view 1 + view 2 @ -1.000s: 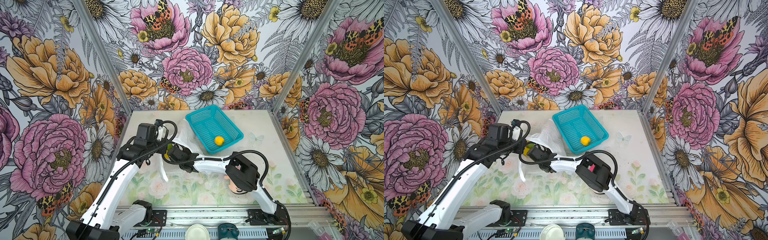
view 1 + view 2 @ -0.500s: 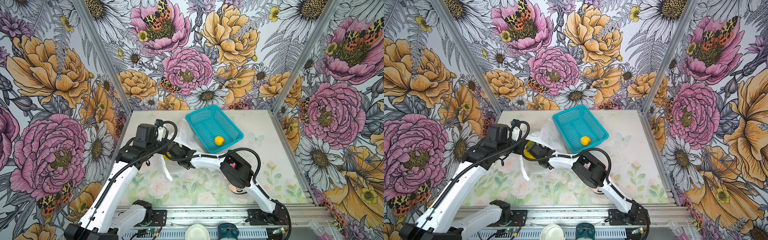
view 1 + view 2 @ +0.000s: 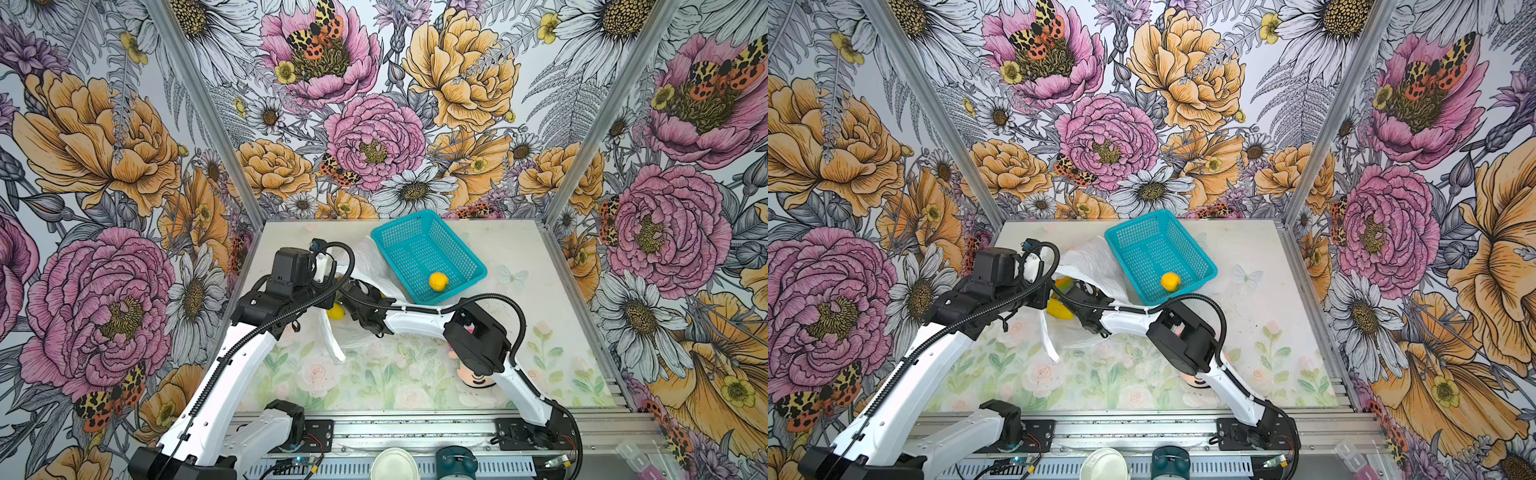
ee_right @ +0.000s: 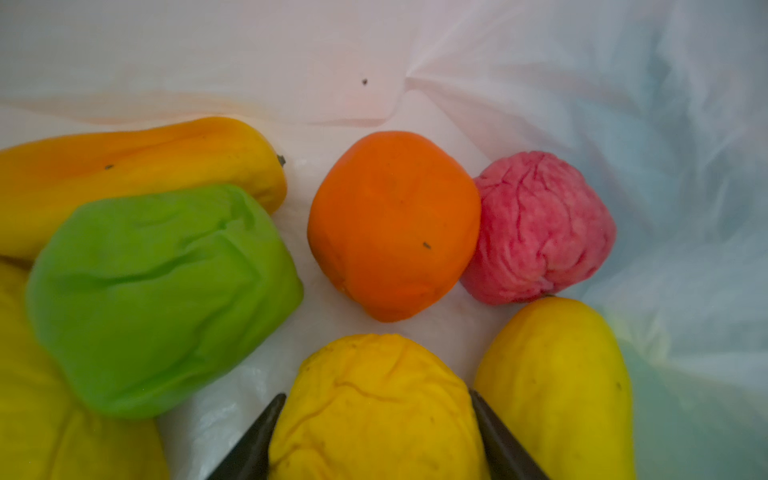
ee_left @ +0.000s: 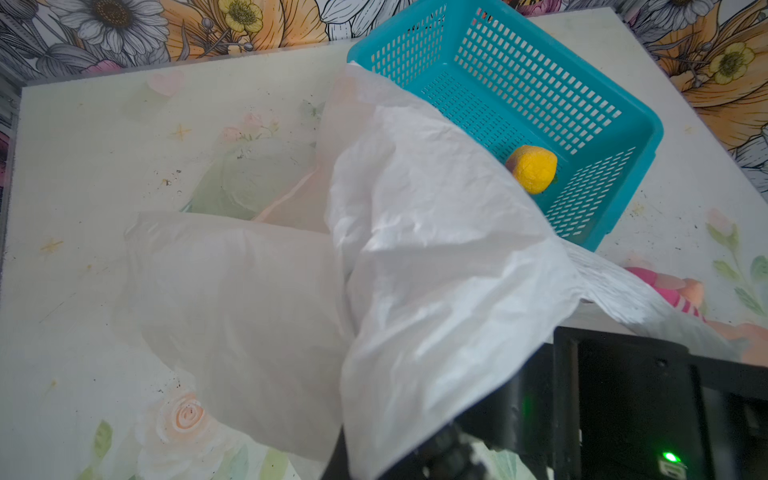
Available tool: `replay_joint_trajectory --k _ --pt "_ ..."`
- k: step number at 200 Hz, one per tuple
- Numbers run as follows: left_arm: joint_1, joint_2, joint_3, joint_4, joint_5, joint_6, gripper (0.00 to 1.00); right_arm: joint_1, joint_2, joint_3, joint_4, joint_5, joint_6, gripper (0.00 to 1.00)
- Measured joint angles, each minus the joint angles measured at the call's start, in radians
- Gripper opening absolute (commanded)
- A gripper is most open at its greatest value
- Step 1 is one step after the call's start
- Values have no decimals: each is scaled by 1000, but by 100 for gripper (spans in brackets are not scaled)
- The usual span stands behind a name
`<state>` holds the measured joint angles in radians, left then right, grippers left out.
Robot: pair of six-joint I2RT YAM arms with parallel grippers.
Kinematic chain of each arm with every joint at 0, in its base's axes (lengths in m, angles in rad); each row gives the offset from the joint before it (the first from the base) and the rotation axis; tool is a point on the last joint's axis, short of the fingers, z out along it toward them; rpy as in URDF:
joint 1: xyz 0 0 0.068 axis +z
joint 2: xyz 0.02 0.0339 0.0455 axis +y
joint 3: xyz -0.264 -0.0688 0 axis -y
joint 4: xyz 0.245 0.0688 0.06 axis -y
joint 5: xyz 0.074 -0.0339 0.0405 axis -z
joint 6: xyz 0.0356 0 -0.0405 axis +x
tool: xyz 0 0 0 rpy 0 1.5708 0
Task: Untie the knot of the plastic bag and take out the fruit
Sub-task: 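Grasp the large wrinkled yellow fruit with the right gripper and lift, then carry the large yellow fruit with the right gripper over the teal basket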
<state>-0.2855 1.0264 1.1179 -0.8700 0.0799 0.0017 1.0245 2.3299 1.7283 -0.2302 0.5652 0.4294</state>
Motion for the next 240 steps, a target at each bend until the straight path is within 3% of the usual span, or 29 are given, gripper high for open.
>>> replay_joint_trajectory --k 40,104,142,240 --pt "13 0 0 0 0 0 0 45 -128 -108 -17 -13 5 39" --pt "16 1 -1 0 1 0 0 127 -280 -251 -21 -42 80 39" --pt "16 1 -1 0 1 0 0 168 -455 -353 -20 -79 146 39" --pt "23 2 -2 0 2 0 0 182 -784 -467 -14 -189 180 36"
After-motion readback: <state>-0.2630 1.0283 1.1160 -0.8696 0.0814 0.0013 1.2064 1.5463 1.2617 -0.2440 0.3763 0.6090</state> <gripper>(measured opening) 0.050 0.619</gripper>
